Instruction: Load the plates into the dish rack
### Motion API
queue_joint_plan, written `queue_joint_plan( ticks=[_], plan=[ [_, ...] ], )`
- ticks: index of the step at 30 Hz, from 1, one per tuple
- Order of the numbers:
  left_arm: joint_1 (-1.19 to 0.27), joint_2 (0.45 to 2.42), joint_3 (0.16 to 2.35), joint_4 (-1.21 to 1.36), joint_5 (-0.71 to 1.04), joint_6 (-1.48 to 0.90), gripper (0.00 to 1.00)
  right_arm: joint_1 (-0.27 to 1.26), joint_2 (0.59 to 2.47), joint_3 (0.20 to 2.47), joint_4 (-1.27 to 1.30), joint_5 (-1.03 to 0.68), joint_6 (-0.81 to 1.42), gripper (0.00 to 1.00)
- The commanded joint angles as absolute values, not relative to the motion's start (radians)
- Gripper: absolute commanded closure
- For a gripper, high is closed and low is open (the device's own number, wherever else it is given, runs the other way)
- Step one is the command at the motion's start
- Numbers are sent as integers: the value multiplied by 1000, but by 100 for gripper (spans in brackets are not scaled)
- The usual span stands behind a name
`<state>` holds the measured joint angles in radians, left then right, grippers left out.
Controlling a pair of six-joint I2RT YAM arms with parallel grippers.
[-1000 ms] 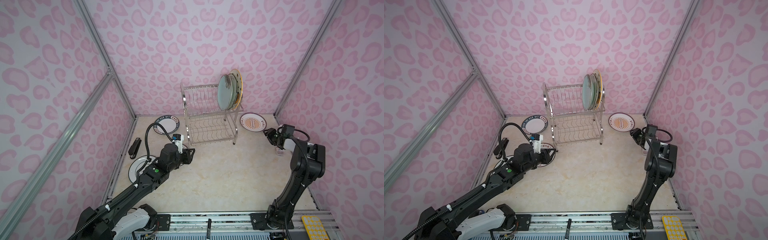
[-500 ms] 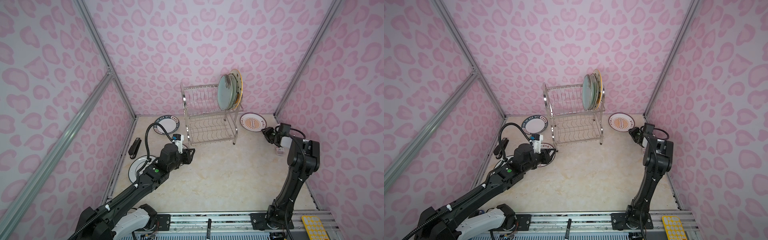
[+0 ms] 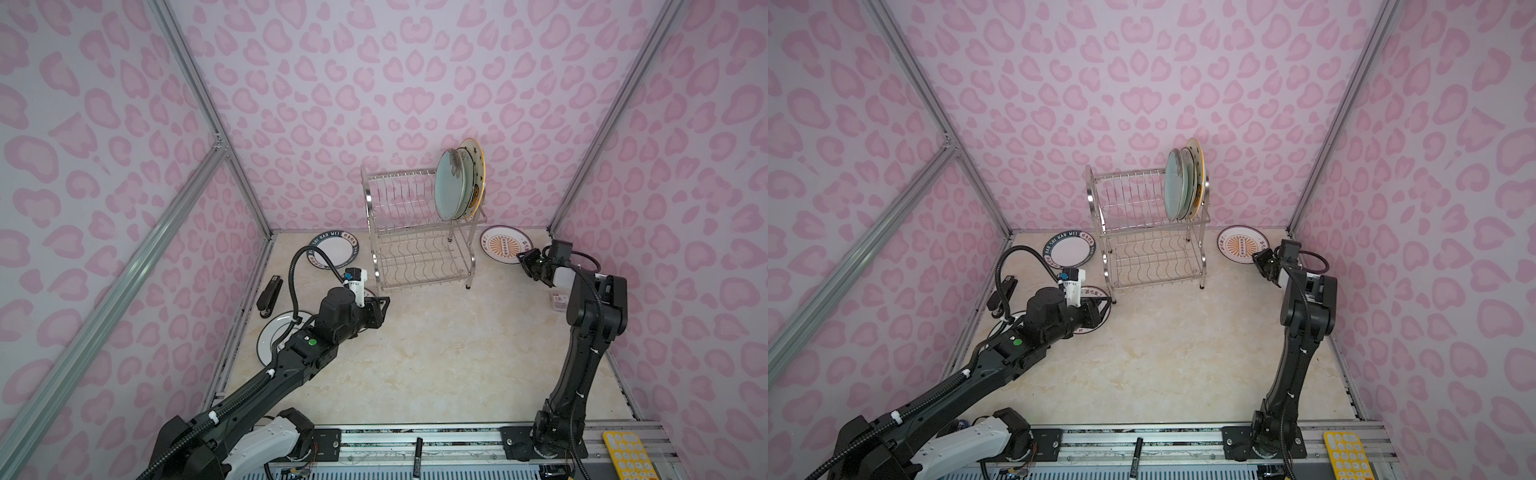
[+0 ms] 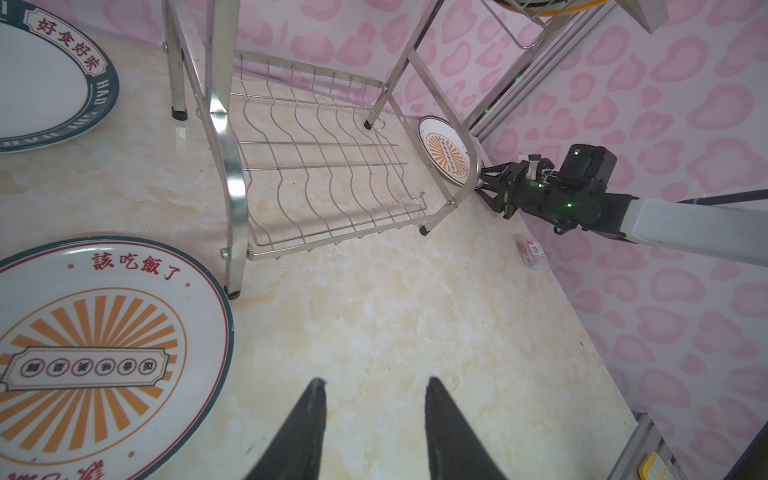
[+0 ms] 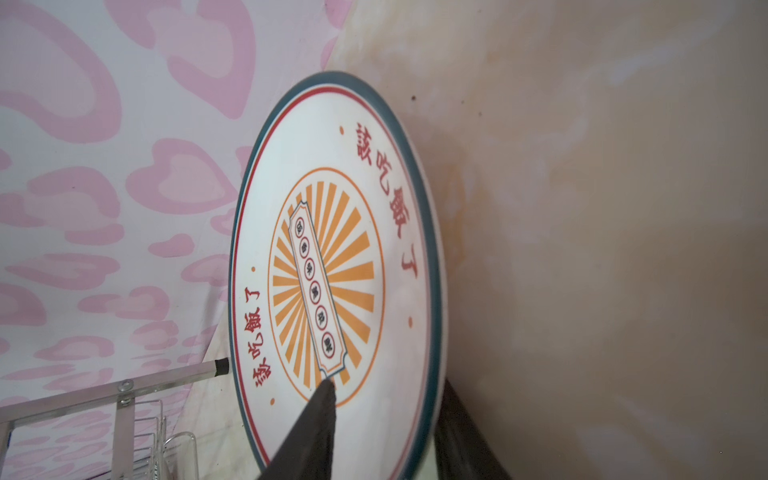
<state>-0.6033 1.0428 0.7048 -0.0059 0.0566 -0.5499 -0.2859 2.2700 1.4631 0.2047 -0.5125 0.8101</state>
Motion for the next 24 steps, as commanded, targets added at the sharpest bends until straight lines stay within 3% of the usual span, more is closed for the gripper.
queue_joint_plan(
  ticks=[1,24],
  plan=[
    [-603,1036,709,-9,55,-548,58,-282,2285,1465,205,-499,829,63],
    [-603,1029,703,-14,46,-546,58,-281,2286,1462,210,-503,835,83]
  ],
)
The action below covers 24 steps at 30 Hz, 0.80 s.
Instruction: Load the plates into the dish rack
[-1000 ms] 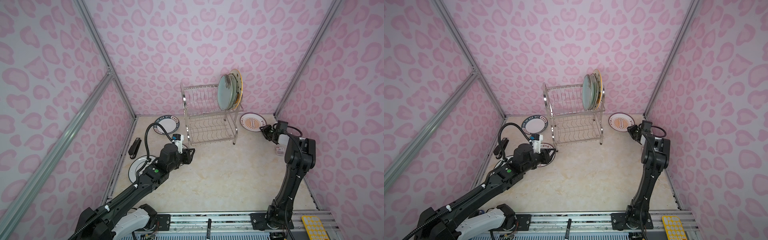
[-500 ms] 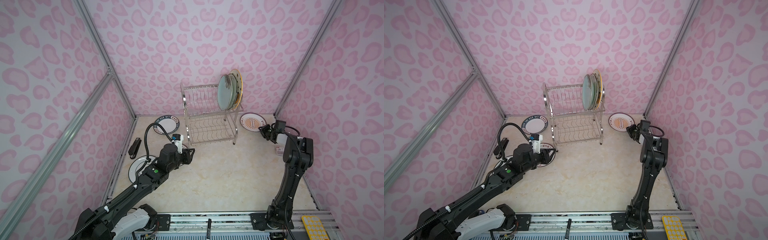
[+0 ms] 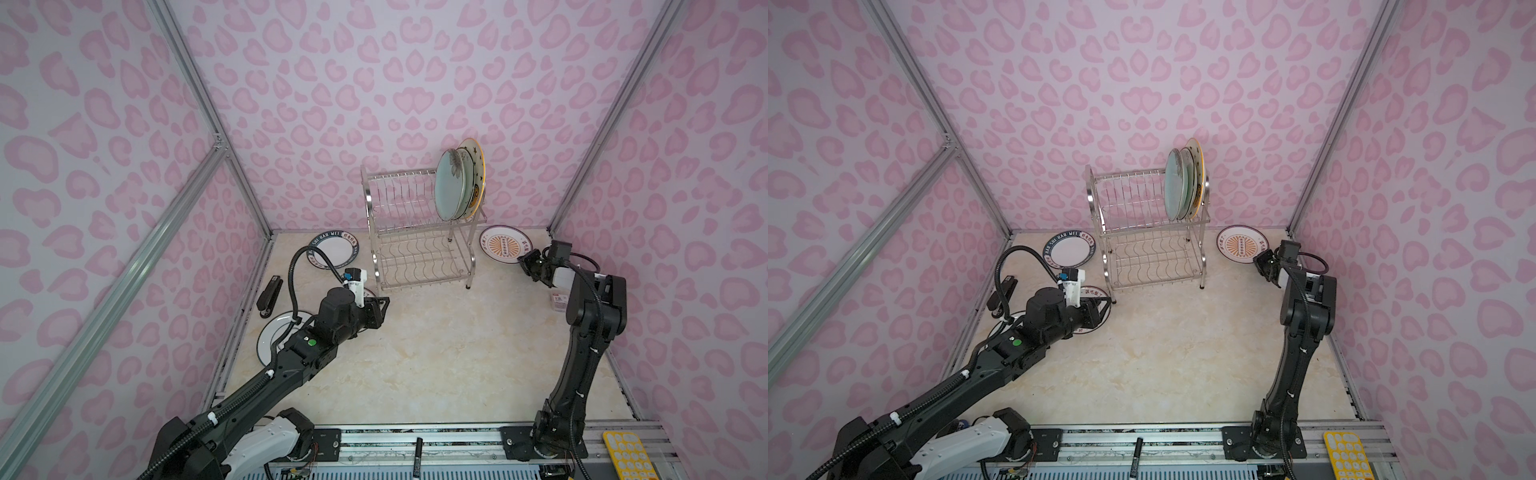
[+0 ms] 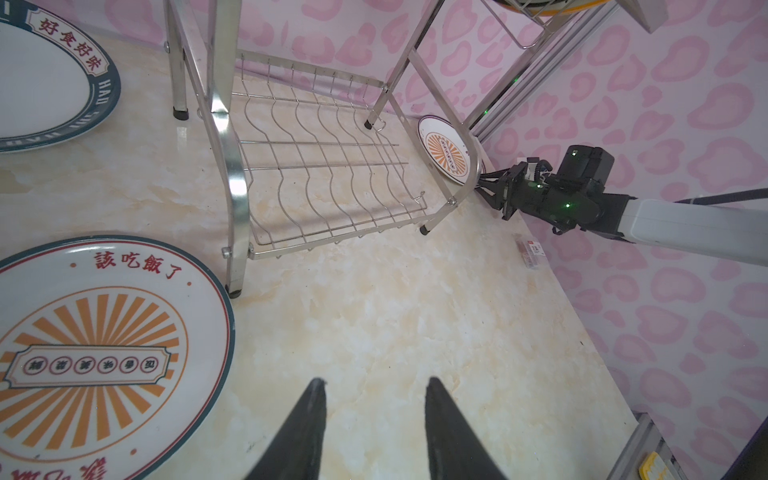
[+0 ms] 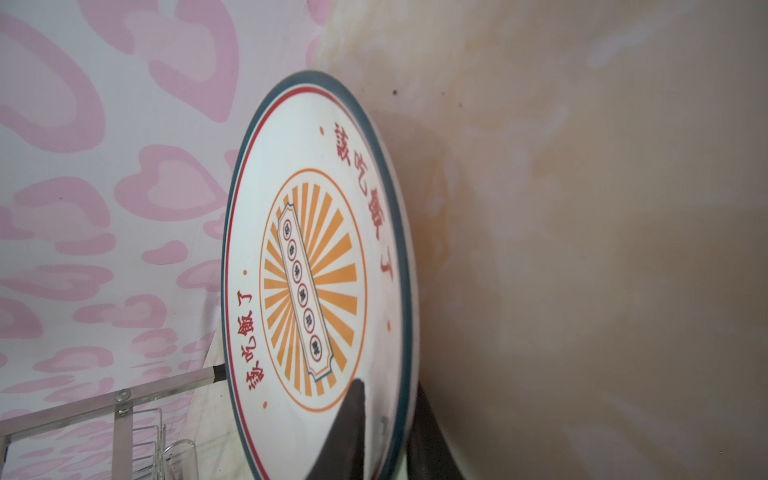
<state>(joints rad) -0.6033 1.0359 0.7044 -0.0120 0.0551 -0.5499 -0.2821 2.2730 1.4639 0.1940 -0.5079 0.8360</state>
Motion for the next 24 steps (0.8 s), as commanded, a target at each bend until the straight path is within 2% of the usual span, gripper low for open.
queue_joint_plan(
  ticks=[1,15,24],
  plan=[
    [-603,1027,702,-13,44,-546,58,-281,2286,1463,210,-504,835,84],
    [-603,1020,695,-21,36,-548,58,-283,2279,1457,216,-509,838,90],
    [-602,1024,701,-18,41,-545,58,-285,2245,1453,217,-522,839,99]
  ],
)
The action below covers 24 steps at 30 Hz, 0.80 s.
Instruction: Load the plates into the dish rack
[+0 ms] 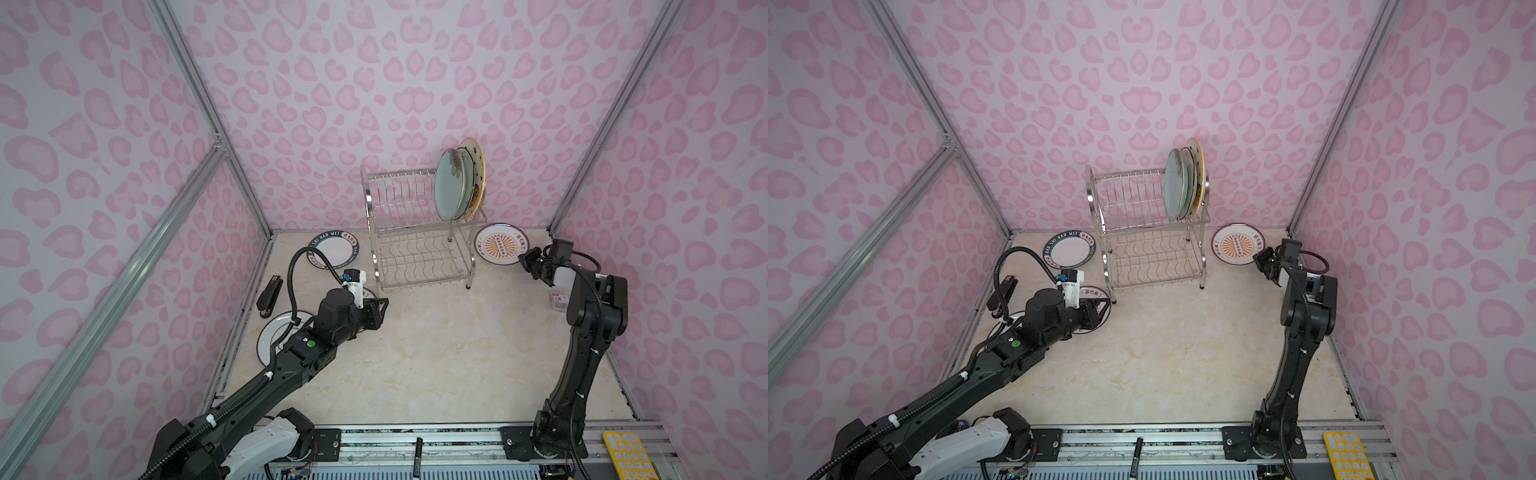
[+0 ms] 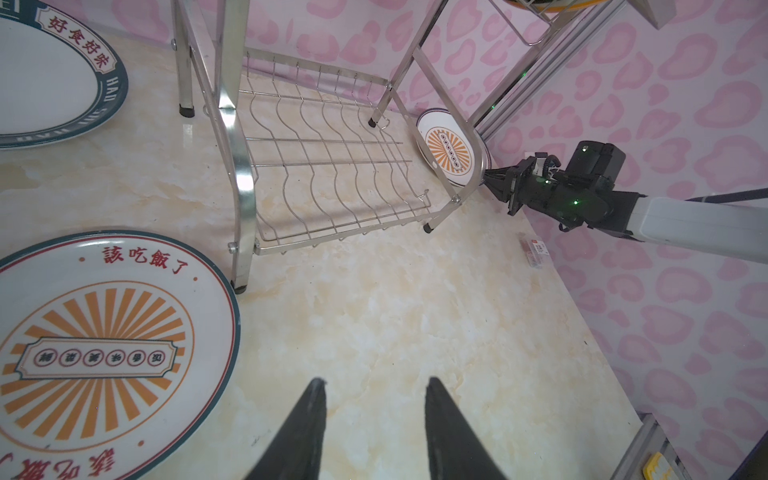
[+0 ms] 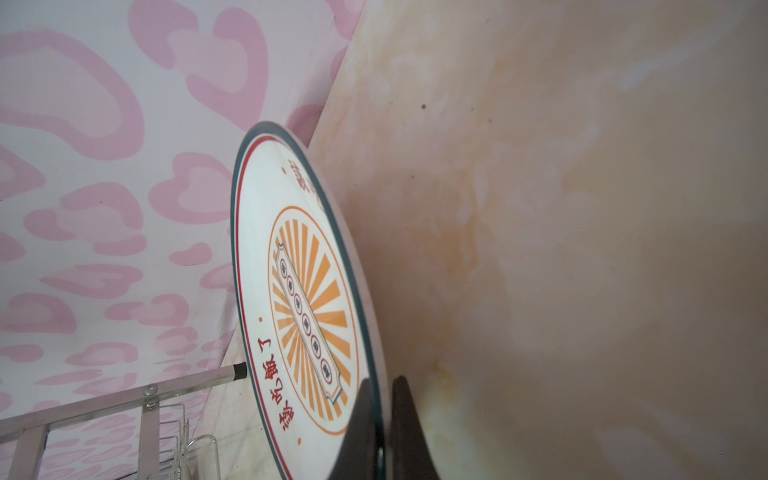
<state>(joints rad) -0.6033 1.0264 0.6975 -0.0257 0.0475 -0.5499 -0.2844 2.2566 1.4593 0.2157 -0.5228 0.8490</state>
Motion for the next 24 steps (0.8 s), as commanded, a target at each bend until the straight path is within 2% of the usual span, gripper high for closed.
queue_joint_plan(
  ticks=[1,14,24],
  plan=[
    [-603,1023,701,-18,40,-546,58,-285,2239,1453,218,-522,839,100],
    [-603,1040,708,-7,52,-549,58,-299,2145,1416,210,-545,810,100],
    [-604,1063,718,5,63,-546,58,-306,1967,1283,170,-527,710,100]
  ],
)
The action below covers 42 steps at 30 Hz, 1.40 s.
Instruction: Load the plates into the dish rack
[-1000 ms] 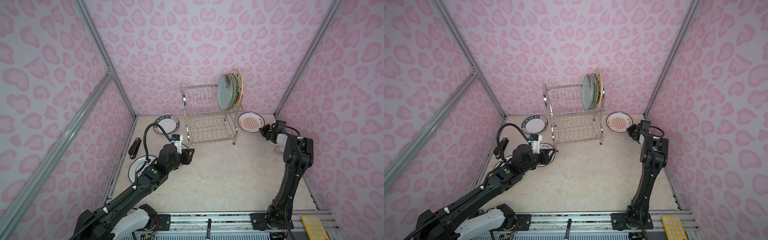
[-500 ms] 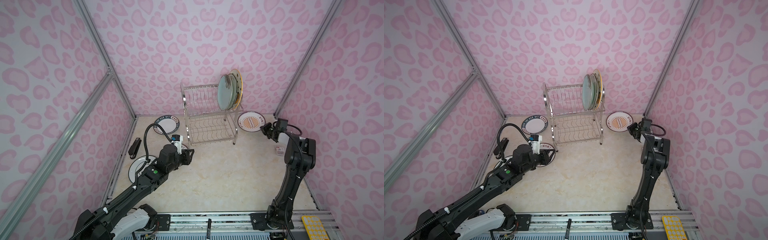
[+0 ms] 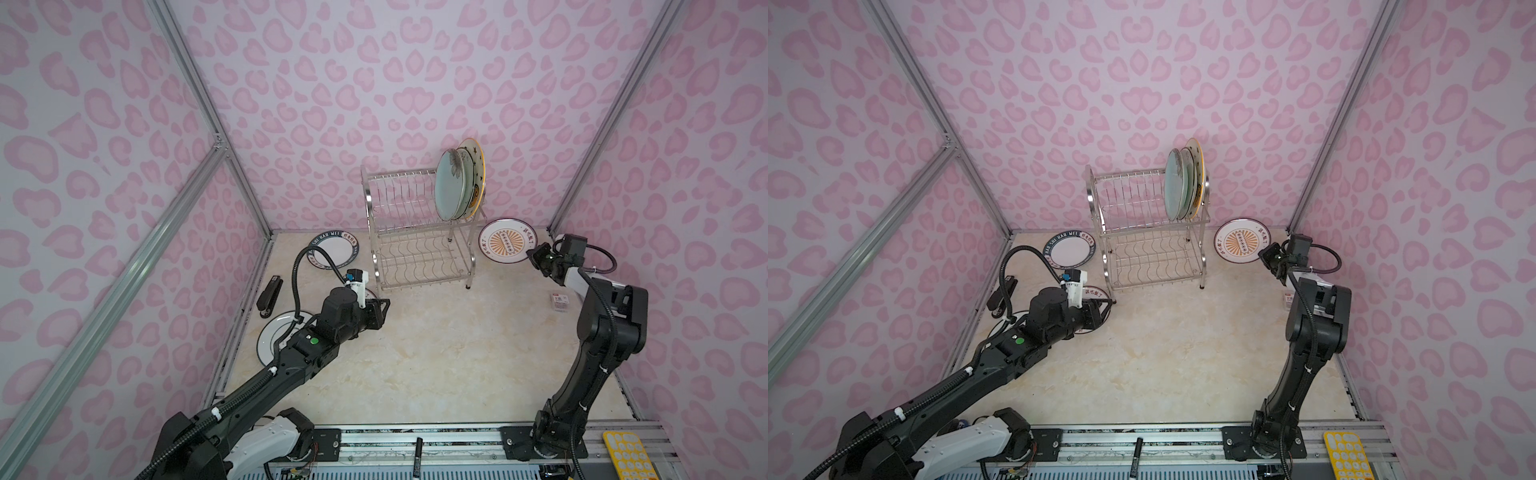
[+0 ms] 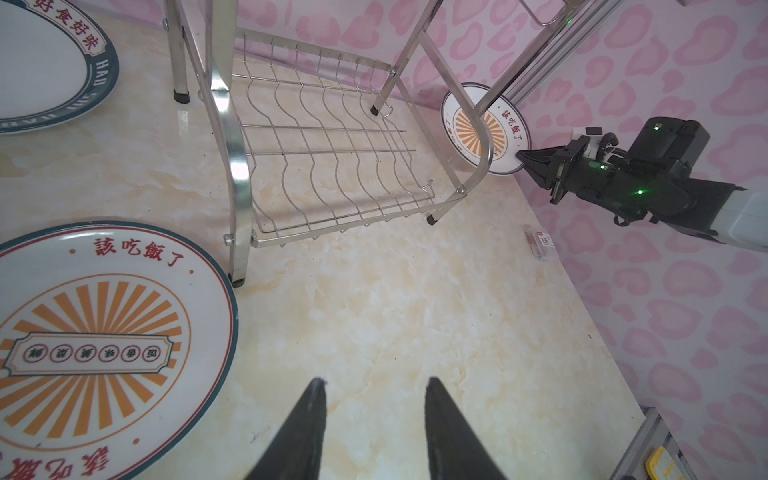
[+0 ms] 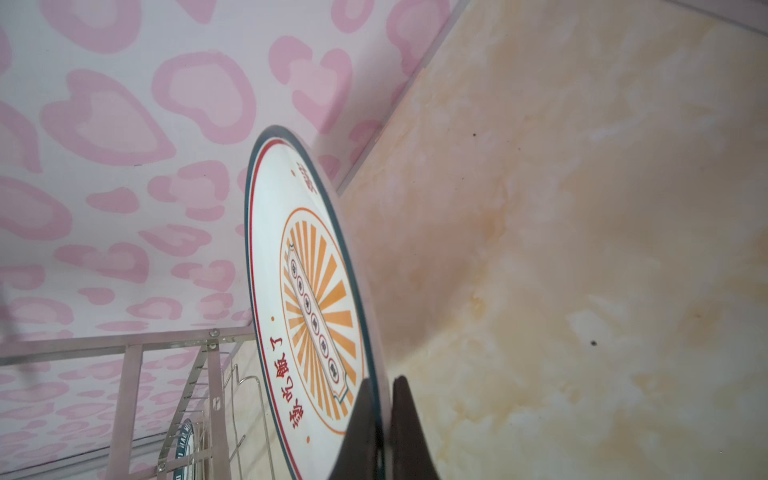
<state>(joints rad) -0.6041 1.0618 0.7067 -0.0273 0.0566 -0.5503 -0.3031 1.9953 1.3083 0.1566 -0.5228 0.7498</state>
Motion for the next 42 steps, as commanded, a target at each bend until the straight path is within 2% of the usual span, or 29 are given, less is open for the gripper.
queue_joint_plan(
  ticks=[1,13,29,42],
  plan=[
    [-604,1063,716,5,61,-545,58,-310,1948,1266,170,-528,705,100],
    [-603,1019,710,-25,-24,-549,56,-368,1763,1103,178,-546,689,100],
    [-584,1099,693,60,12,-554,56,-435,1486,866,64,-552,616,100],
    [-537,1205,702,183,95,-586,57,-444,1314,809,18,-683,634,100]
  ],
)
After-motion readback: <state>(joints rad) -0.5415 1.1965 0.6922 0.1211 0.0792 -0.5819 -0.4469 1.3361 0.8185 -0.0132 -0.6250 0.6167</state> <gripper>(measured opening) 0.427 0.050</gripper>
